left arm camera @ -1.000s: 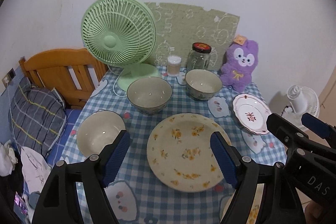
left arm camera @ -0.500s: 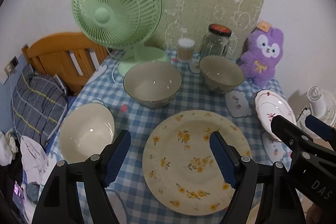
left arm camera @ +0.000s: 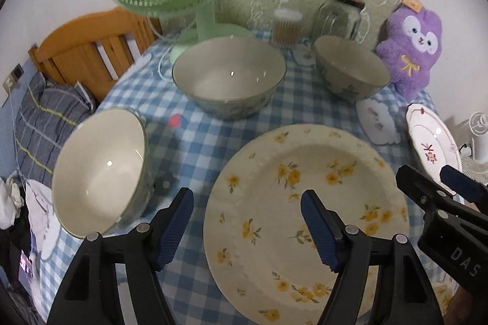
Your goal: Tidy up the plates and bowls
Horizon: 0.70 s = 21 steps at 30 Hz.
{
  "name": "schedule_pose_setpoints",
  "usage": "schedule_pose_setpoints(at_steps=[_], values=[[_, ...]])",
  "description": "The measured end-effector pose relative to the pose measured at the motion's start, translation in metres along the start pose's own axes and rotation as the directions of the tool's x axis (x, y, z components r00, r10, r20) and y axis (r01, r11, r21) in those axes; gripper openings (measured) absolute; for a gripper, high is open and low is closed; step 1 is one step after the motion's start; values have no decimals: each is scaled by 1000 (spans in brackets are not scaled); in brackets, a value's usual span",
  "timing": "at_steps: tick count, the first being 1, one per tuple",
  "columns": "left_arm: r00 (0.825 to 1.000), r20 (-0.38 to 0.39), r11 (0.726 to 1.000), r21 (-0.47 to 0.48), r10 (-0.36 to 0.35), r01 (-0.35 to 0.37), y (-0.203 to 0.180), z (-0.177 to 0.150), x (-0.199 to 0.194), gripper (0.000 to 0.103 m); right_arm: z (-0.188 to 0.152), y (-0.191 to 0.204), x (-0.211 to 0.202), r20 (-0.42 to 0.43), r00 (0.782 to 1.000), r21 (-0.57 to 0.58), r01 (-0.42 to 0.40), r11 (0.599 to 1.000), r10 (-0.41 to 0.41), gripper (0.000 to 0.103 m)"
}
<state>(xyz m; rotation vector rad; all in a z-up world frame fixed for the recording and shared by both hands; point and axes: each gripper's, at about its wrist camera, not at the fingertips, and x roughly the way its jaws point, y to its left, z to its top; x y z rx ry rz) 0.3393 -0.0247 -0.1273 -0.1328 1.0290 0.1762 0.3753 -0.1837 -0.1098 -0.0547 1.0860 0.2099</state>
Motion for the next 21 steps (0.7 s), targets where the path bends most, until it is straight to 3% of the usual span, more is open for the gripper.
schedule_pose_setpoints(at_steps=[11, 14, 21], values=[[997, -76, 1000, 2, 4, -4, 1, -14, 26, 70, -6, 0, 30, -66, 998, -6, 4, 1000, -5, 73], [995, -97, 1000, -3, 3, -3, 2, -14, 34, 64, -8, 2, 39, -85, 996, -8, 5, 1000, -6, 72], [995, -104, 1000, -10, 14, -15, 4, -15, 39, 60, -10, 2, 53, -123, 992, 0, 8, 1000, -8, 63]])
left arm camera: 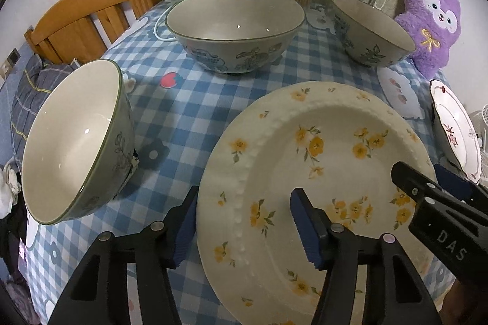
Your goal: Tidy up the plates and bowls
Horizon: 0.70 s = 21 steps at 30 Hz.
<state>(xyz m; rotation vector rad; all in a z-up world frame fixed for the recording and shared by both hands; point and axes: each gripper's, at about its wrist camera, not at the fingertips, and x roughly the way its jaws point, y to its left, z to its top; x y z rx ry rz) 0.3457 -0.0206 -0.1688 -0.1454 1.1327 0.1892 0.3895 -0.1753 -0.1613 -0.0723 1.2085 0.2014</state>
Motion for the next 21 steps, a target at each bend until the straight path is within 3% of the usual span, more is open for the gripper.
schedule_pose_setpoints(at_steps=[5, 7, 21], values=[[1000, -26, 1000, 7, -1, 1, 0, 1, 3, 60, -1, 0, 6, -19, 1000, -9, 10, 1000, -11, 62], [999, -32, 1000, 6, -2, 2, 0, 2, 4, 60, -1, 0, 7, -20, 1000, -11, -2, 1000, 2, 57], [999, -47, 1000, 19, 4, -3, 3, 4, 3, 53, -4, 4, 4, -69, 998, -80, -12, 997, 6, 56]])
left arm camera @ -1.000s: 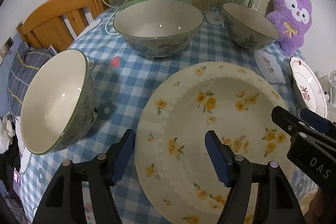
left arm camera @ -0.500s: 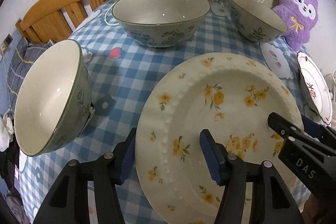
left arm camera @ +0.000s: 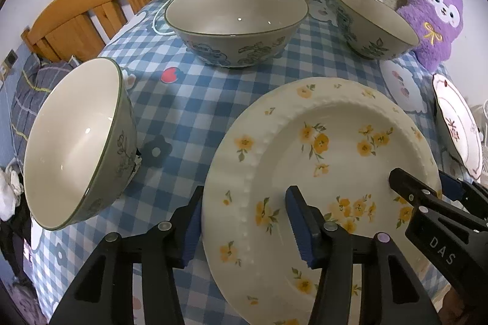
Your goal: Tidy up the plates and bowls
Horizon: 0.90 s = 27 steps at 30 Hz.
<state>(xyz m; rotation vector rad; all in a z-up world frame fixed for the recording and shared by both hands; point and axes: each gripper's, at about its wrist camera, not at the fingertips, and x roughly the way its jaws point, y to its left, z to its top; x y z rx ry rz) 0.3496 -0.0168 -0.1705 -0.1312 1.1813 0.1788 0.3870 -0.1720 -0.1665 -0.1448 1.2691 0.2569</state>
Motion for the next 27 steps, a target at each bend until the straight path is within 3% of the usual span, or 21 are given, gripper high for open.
schedule_pose_setpoints(at_steps=[16, 27], values=[[998, -50, 998, 49, -34, 37, 0, -13, -10, 51, -14, 2, -14, -51, 999, -65, 4, 998, -7, 54], [998, -37, 997, 62, -50, 53, 3, -22, -32, 51, -25, 6, -39, -16, 1000, -46, 19, 999, -20, 54]])
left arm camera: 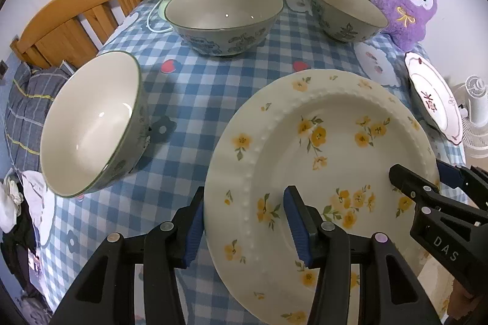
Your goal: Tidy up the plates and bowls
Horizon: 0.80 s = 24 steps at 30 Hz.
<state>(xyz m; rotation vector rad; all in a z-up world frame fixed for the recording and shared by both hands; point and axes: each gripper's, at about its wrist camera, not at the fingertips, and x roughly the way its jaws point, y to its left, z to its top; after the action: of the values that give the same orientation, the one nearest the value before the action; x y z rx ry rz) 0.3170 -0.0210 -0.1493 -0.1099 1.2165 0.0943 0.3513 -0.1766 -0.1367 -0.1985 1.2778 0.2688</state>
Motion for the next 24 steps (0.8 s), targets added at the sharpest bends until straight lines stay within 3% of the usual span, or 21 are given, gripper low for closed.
schedule_pose_setpoints(at_steps=[24], values=[[996, 47, 989, 131, -69, 63, -22, -36, -45, 51, -59, -13, -60, 46, 996, 145, 75, 987, -83, 54]])
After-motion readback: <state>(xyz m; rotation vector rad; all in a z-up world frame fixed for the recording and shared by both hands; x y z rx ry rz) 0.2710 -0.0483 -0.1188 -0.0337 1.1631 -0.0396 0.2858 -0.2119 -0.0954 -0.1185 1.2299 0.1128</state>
